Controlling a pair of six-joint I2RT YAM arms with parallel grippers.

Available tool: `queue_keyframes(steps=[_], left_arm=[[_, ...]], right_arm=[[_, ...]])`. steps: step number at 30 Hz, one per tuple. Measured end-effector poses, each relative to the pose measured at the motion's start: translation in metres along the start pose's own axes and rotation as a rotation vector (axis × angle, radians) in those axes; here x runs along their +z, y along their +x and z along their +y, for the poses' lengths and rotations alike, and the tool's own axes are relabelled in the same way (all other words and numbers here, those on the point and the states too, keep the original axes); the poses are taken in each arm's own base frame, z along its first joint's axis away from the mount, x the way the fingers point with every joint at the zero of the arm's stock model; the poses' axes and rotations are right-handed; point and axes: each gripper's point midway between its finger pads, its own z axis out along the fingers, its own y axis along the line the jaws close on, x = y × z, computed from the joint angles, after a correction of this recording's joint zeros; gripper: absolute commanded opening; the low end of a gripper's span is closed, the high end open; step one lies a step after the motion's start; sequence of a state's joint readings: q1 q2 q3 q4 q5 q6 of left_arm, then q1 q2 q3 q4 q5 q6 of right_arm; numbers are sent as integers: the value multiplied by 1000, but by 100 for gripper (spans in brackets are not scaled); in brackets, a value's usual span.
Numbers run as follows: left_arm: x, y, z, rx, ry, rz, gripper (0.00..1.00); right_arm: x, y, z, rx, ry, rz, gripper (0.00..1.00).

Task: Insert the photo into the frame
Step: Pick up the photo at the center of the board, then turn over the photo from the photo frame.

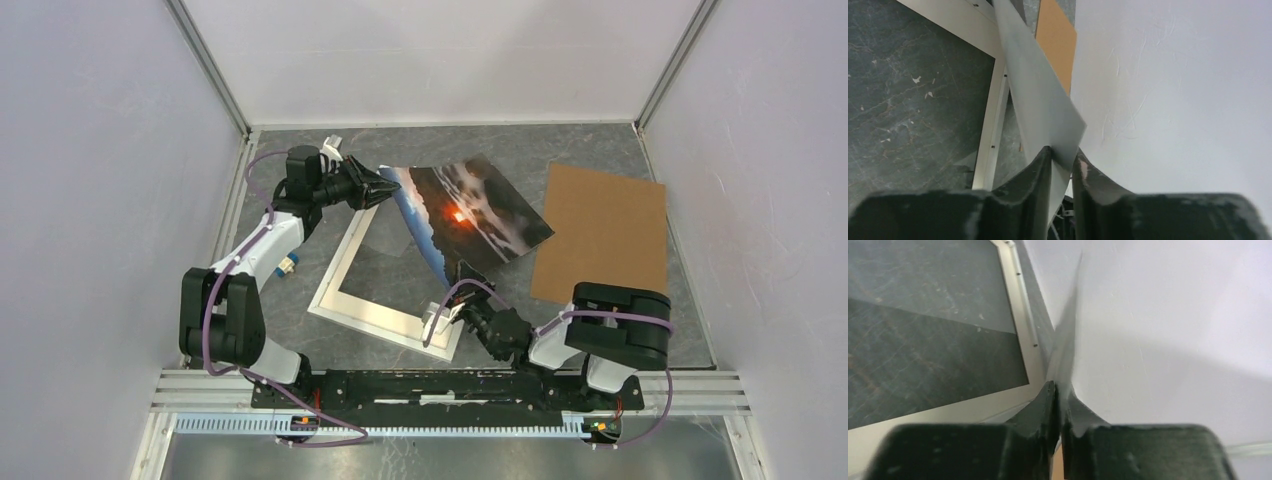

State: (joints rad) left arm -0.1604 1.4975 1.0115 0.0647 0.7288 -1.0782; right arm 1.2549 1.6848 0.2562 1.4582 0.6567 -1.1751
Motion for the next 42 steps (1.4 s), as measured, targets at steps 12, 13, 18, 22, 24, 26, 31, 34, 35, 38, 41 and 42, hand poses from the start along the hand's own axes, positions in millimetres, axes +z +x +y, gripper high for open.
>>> queue_keyframes(steps=[12, 13, 18, 22, 24, 26, 31, 34, 35, 38, 41, 42], left_arm=[[-41, -10, -29, 268, -29, -130, 78], [-51, -14, -35, 322, -50, -174, 78], [-101, -41, -71, 531, -161, -399, 78], [-120, -60, -72, 589, -256, -501, 78], [-124, -64, -58, 580, -320, -506, 78], [-126, -67, -45, 562, -376, -509, 78], [-136, -71, -29, 558, -473, -532, 77], [-144, -75, -19, 560, -539, -555, 77], [-147, -76, -17, 561, -557, -565, 77], [-159, -80, -15, 570, -609, -599, 77], [-168, -82, -20, 584, -626, -629, 77], [-170, -82, -21, 586, -628, -635, 77]], right_arm=[[-28, 22, -88, 137, 252, 137, 0], [-33, 28, -96, 156, 273, 152, 0], [-48, 51, -141, 362, 360, 188, 0], [-39, 38, -185, 549, 390, 159, 0], [-30, 20, -207, 628, 374, 120, 0], [-15, -5, -232, 735, 350, 82, 0], [24, -69, -281, 970, 272, -35, 0], [47, -113, -295, 1143, 188, -147, 0], [53, -123, -296, 1192, 159, -176, 0], [72, -150, -293, 1379, 41, -266, 0], [91, -139, -286, 1594, -50, -290, 0], [97, -127, -283, 1668, -70, -288, 0]])
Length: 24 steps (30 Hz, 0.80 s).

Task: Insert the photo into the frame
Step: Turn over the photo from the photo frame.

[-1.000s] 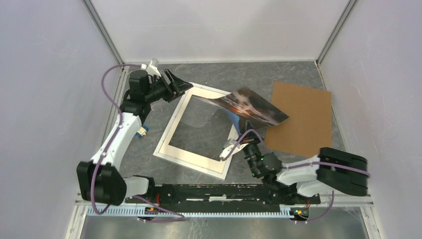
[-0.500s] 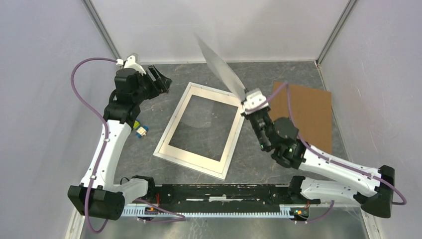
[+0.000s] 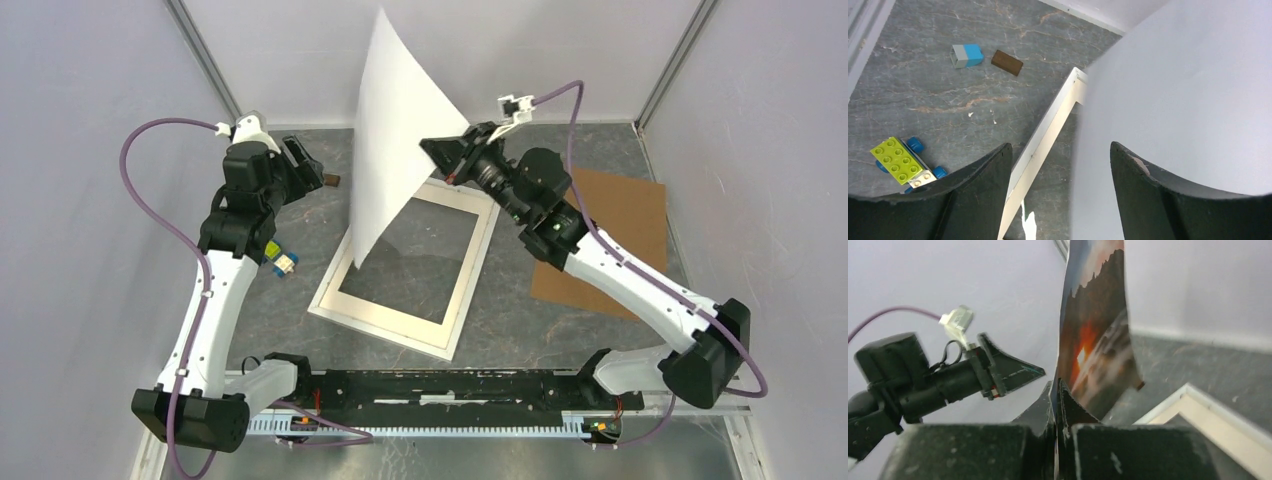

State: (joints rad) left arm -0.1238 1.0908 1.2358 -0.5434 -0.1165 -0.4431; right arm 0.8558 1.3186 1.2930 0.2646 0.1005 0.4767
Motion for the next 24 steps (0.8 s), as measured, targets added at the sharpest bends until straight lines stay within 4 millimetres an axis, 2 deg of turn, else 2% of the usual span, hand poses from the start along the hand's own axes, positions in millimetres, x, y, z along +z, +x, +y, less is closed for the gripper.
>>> queue_keyframes(steps=[2, 4, 7, 10, 14, 17, 21, 24], left_arm=[[-2, -3, 1, 1, -4, -10, 77], [-2, -3, 1, 1, -4, -11, 77], [-2, -3, 0, 2, 0, -9, 77], [-2, -2, -2, 2, 10, -4, 77], [-3, -1, -5, 2, 26, 1, 77], [-3, -1, -7, 2, 37, 2, 77], [-3, -1, -10, 1, 54, 1, 77], [-2, -2, -13, 1, 70, 3, 77]], right_arm=[[1, 12, -35, 162, 16, 30, 0], [-4, 32, -70, 304, 42, 77, 0], [-20, 81, -121, 508, 121, 186, 0], [-38, 138, -156, 684, 189, 329, 0], [-55, 204, -181, 817, 250, 519, 0], [-65, 233, -189, 861, 251, 616, 0], [-72, 255, -199, 863, 239, 719, 0], [-69, 261, -211, 836, 224, 759, 0]])
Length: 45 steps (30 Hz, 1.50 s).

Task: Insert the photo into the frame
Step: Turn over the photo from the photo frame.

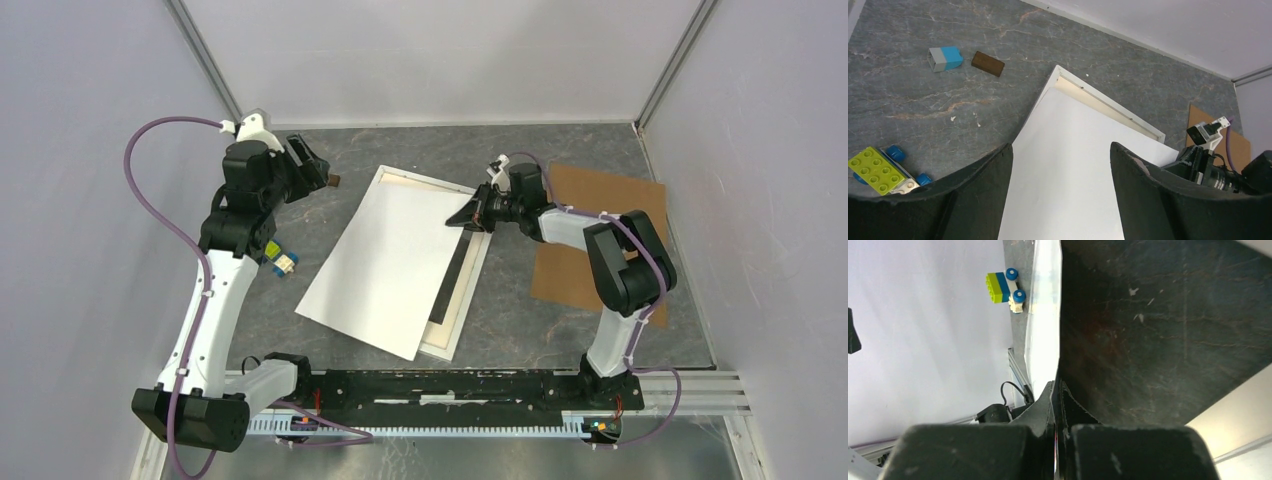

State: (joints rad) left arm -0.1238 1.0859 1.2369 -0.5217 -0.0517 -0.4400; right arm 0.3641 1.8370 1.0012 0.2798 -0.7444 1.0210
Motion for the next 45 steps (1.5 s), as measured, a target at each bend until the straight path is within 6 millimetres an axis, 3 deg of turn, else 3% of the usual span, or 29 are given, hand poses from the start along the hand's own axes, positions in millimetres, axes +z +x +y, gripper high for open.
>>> queue_keyframes(steps=[13, 19, 33, 45], left_arm=[[3, 5, -7, 0, 42, 22, 77], [6, 10, -8, 0, 53, 39, 77], [6, 11, -13, -1, 79, 43, 77], [6, 13, -15, -1, 94, 52, 77]], right_arm=[[14, -34, -49, -72, 85, 61, 0], [11, -37, -65, -62, 117, 71, 0], [2, -48, -78, -60, 148, 37, 0], [-9, -42, -88, -7, 177, -37, 0]])
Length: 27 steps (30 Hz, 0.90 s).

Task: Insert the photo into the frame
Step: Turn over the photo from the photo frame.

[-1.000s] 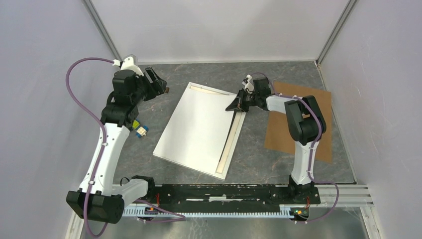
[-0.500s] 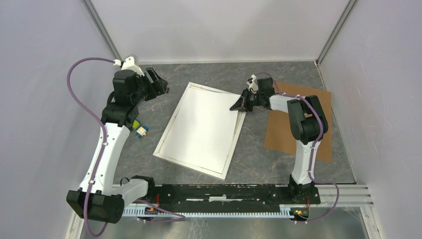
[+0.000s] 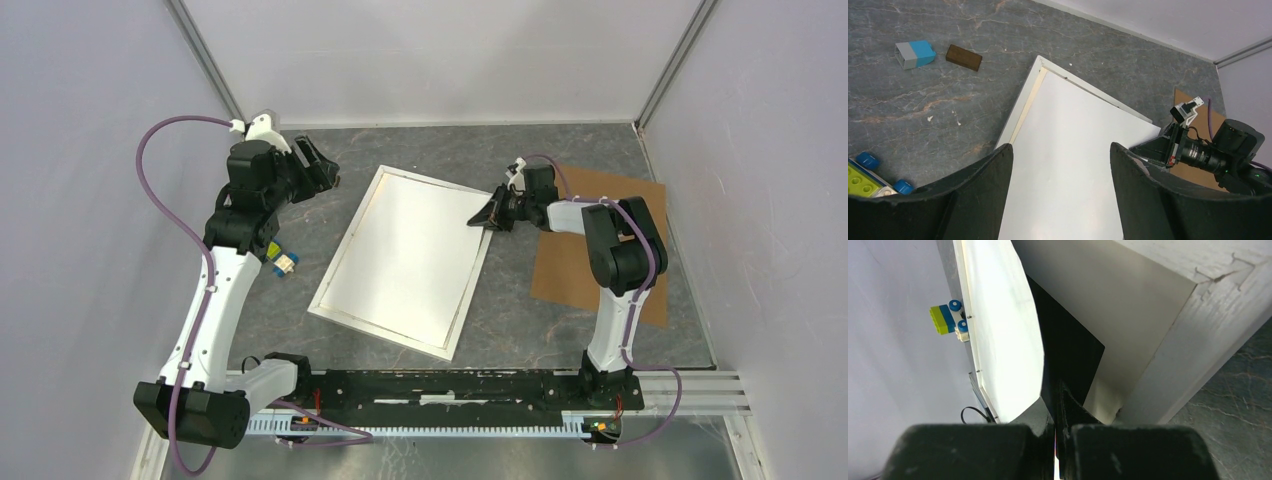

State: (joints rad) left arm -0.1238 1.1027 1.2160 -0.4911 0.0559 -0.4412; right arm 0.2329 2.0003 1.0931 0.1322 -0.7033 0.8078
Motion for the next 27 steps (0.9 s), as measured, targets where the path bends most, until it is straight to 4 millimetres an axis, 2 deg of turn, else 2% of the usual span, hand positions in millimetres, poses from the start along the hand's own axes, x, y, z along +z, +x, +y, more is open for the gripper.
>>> queue_keyframes(steps=[12, 21, 27], left_arm=[[0, 1, 0, 0, 4, 3, 77], [1, 1, -1, 0, 8, 0, 77], [1, 0, -1, 0, 10, -4, 77]], right_arm=[[2, -3, 5, -6, -13, -16, 0], [6, -8, 17, -37, -27, -16, 9], [7, -10, 18, -51, -20, -9, 20]])
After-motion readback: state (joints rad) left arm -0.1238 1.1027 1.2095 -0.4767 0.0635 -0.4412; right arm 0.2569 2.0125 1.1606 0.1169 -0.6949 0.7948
